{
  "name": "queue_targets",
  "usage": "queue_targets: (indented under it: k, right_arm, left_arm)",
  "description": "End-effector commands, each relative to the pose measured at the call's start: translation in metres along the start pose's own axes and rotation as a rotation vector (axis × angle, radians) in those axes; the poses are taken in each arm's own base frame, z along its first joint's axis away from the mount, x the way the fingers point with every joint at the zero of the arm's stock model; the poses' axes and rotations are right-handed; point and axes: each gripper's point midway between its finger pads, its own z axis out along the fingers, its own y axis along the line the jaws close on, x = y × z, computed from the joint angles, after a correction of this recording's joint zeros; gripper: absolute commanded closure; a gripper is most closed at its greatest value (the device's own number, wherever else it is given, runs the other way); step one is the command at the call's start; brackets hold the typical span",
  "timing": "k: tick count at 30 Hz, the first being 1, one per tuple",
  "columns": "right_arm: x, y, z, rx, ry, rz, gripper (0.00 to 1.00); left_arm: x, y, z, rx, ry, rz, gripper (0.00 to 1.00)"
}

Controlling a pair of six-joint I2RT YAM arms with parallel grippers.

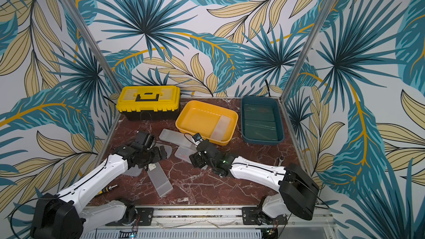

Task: Place the pencil cases by color into the storage box
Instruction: Pick up the pencil case from the center of the board.

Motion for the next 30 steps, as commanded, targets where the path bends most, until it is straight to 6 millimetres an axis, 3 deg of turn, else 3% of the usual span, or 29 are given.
queue_targets:
  k: [1, 15, 24, 30]
  right_arm:
    - [0.001, 0.006, -0.005, -0.038, -0.023, -0.018, 0.13]
    - [0.004, 0.011, 0.003, -0.062, -0.029, -0.026, 0.13]
    - [0.005, 0.020, 0.004, -0.115, -0.052, -0.043, 0.13]
    - [0.007, 0.019, 0.002, -0.118, -0.053, -0.052, 0.13]
  left_arm:
    - [0.019, 0.011, 0.003, -0.015, 0.041, -0.051, 0.00]
    - [0.042, 0.047, 0.005, -0.144, 0.002, -0.213, 0.01]
    - [0.051, 0.057, 0.016, -0.213, 0.025, -0.299, 0.00]
    - [0.048, 0.053, 0.019, -0.210, 0.023, -0.331, 0.00]
